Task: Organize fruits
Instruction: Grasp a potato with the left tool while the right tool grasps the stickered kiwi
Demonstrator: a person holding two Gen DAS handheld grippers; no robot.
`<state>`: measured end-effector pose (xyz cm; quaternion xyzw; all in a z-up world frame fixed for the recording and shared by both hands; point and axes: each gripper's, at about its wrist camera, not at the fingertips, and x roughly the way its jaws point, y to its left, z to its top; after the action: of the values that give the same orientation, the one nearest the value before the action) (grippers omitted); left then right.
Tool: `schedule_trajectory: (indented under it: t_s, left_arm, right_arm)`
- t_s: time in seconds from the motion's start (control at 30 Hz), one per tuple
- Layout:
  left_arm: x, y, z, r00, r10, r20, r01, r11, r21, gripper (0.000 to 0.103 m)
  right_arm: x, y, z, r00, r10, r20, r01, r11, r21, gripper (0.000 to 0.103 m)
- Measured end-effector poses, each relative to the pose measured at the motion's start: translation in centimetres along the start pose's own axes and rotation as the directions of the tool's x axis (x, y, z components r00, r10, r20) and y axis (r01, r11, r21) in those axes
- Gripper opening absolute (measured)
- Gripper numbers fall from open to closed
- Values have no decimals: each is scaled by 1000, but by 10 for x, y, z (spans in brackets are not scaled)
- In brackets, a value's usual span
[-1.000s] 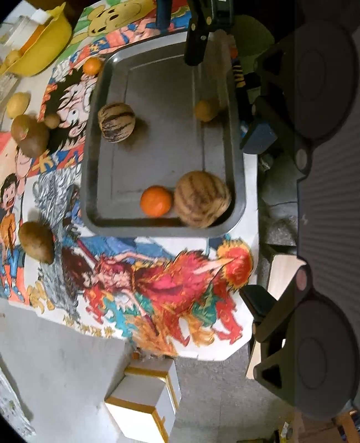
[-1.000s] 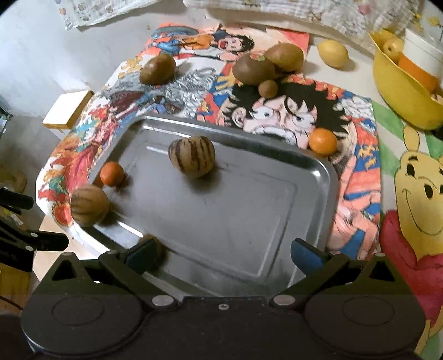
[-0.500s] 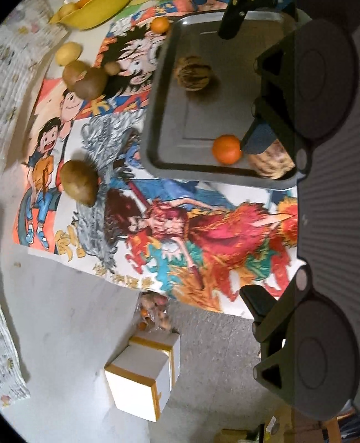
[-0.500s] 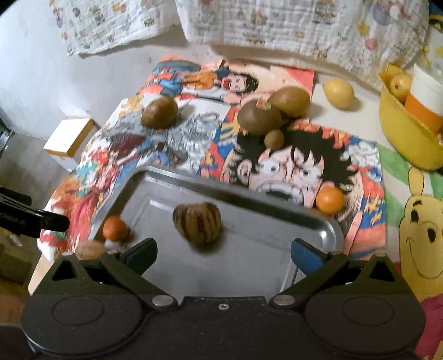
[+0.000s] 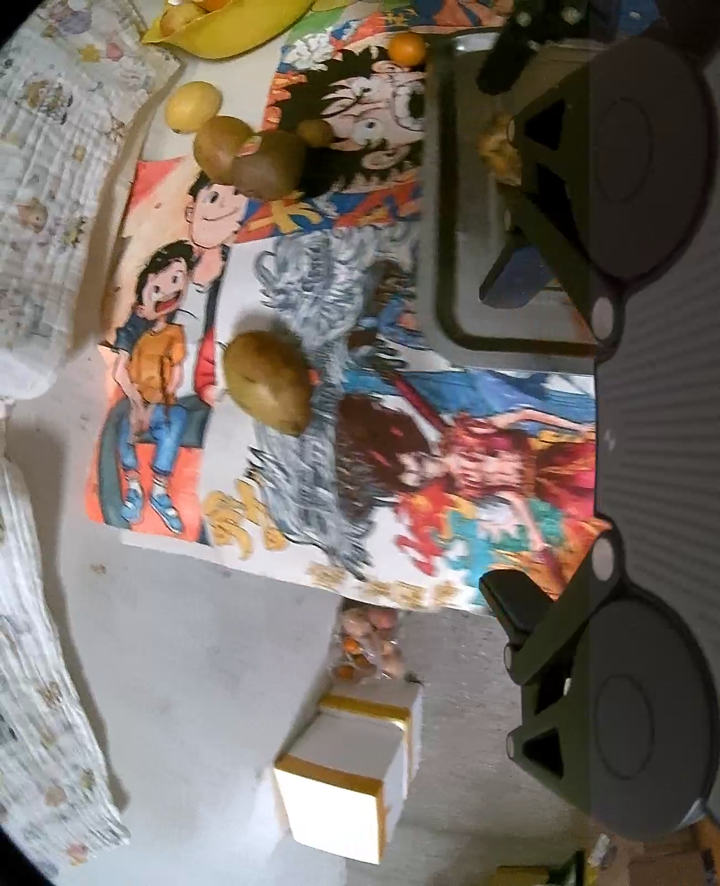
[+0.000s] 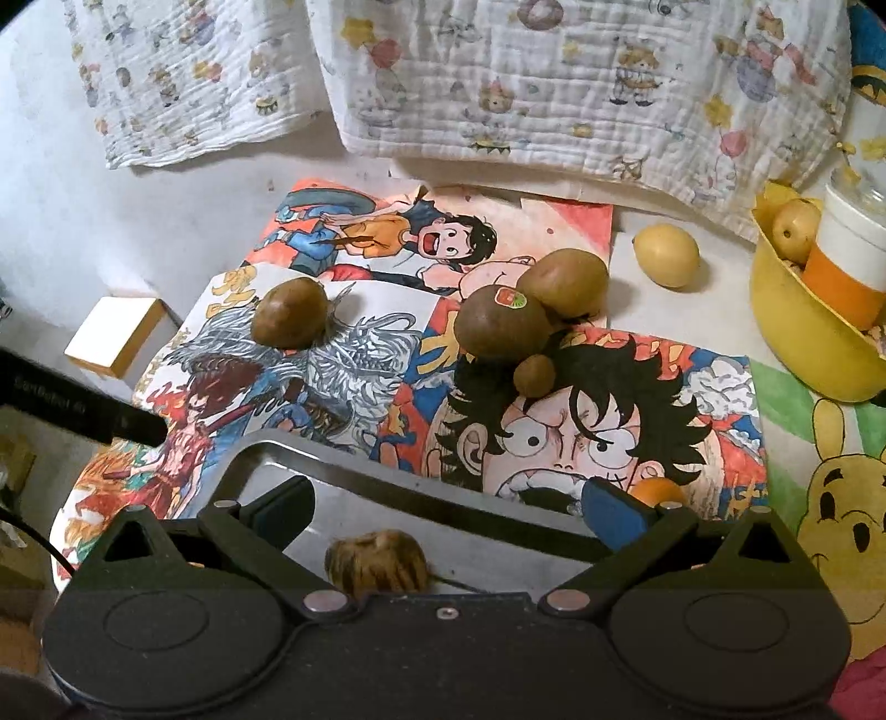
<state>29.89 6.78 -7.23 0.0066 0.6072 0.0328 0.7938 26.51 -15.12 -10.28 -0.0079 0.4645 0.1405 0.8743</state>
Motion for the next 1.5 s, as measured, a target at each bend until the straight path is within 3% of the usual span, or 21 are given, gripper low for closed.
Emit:
schedule_trajectory:
  t_s: [0.17, 0.33, 0.47, 0.6, 0.73, 0.9, 1.3, 1.5]
  left_arm:
    - [11, -8, 21, 999, -29, 14, 28, 997, 70, 102]
    - [28, -9, 41, 996, -78, 32, 75, 994, 78, 102]
    - [37, -9, 53, 986, -98, 135, 87, 993, 83, 102]
    - [45, -12, 66, 977, -99, 188, 75, 988, 133, 102]
    - [58, -18, 76, 979, -86, 185, 49, 979, 196, 102]
    - [72, -19, 82, 981, -90, 170, 47, 969, 244, 102]
    - [92, -19, 91, 977, -132, 165, 89, 965, 246, 97]
    - [97, -20, 95, 973, -160, 165, 120, 966, 229, 89]
  right_arm:
    - [12, 2, 5, 1000, -10, -4, 10, 1000, 22, 102]
    - [22, 2, 23, 998, -43, 36, 43, 999, 12, 102]
    - [34, -6, 49, 995, -83, 55, 84, 996, -11, 102]
    - [50, -22, 70, 995, -98, 36, 96, 994, 45, 102]
    - [70, -38, 80, 998, -70, -4, 70, 987, 145, 100]
    - [92, -37, 87, 998, -54, -45, 60, 987, 152, 95]
    - [127, -36, 101, 994, -81, -71, 90, 987, 137, 84]
    - [137, -30, 104, 995, -62, -78, 72, 988, 138, 80]
